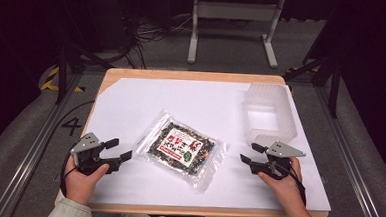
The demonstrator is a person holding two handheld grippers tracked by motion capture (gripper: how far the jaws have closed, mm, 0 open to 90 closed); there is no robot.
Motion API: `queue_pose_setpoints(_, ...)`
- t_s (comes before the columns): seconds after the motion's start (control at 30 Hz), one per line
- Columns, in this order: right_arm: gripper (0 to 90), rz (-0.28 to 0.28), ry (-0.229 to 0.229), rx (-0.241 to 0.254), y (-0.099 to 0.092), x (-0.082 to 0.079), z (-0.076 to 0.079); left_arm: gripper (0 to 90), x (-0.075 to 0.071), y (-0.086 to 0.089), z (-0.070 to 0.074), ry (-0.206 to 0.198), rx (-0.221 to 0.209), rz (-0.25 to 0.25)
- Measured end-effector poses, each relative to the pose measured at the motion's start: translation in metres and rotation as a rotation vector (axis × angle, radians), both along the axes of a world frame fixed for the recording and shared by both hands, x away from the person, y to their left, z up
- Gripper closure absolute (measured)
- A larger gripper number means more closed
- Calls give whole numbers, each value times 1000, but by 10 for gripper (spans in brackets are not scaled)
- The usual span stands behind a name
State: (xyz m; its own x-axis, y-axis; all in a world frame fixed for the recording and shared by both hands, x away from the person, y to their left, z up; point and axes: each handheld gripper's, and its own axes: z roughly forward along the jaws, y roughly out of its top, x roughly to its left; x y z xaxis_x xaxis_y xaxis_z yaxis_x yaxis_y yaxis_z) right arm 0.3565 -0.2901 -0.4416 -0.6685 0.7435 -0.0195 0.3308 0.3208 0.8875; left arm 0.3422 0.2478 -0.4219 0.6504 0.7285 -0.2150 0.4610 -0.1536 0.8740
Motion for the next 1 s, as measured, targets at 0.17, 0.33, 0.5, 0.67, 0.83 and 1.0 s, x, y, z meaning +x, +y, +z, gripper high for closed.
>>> queue_pose_setpoints(0.17,359,3,5,-13,1,0,0,250,2,0,8,-6,-35,-3)
queue_pose_setpoints(0.33,350,-1,-1,-4,1,0,0,240,5,-3,15,-29,-16,-18)
queue_pose_setpoints(0.5,345,10,-7,0,4,-2,2,231,13,-7,17,31,15,-19)
queue_pose_setpoints(0.67,344,17,-12,-1,6,-4,5,143,25,-12,13,79,-22,-9)
queue_pose_setpoints(0.83,340,18,-20,-7,8,-6,5,82,32,-15,8,34,-50,-21)
queue_pose_setpoints(1.0,338,16,-26,-12,7,-8,6,183,39,-20,3,50,-16,-35)
